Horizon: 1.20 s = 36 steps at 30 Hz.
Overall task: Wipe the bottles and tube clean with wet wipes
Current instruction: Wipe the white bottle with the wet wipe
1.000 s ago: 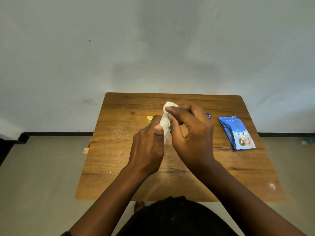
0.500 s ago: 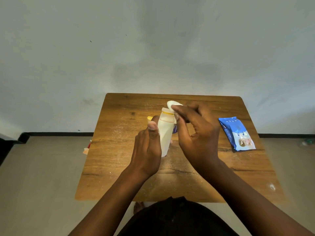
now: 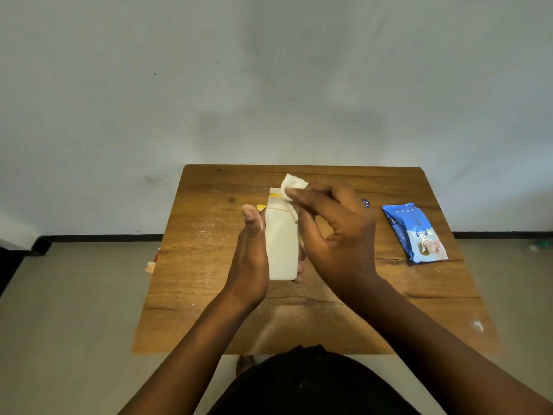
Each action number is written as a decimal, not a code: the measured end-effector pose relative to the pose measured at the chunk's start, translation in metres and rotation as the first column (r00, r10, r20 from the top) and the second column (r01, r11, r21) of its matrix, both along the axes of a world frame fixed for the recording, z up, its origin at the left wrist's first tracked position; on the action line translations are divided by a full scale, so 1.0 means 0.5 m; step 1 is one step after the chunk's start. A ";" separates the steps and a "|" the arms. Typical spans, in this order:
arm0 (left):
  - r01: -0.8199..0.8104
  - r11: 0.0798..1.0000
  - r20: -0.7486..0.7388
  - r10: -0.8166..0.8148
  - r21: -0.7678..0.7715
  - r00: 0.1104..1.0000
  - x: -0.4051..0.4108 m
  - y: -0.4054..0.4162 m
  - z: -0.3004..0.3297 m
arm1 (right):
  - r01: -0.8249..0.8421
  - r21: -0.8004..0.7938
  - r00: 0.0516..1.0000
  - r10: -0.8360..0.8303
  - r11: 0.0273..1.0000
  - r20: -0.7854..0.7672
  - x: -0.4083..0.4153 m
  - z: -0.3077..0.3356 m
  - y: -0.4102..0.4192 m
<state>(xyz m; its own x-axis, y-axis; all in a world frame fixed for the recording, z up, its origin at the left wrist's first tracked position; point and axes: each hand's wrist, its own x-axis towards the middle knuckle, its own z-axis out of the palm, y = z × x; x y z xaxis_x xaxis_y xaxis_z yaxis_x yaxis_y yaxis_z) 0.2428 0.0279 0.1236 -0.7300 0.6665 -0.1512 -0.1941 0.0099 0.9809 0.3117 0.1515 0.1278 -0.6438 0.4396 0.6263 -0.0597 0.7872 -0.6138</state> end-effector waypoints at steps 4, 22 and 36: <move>-0.112 0.994 0.015 0.112 0.007 0.994 -0.009 0.003 0.006 | -0.044 0.058 0.999 0.043 0.997 0.018 0.006 -0.001 -0.014; -0.119 0.990 -0.028 0.117 -0.078 0.993 -0.032 -0.008 -0.003 | -0.089 0.009 0.993 0.088 0.996 0.083 0.021 -0.018 -0.038; -0.001 0.961 0.511 -0.146 0.277 0.847 -0.014 -0.025 -0.002 | -0.128 -0.064 0.991 0.130 0.990 0.022 0.024 0.005 -0.029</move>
<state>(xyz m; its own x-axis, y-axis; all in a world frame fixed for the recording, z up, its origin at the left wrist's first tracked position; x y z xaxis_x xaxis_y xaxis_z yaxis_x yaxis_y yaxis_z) 0.2356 0.0151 0.1227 -0.5389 0.7827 -0.3115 -0.6854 -0.1924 0.7023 0.3236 0.1372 0.1303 -0.7135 0.3894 0.5825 -0.1412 0.7344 -0.6638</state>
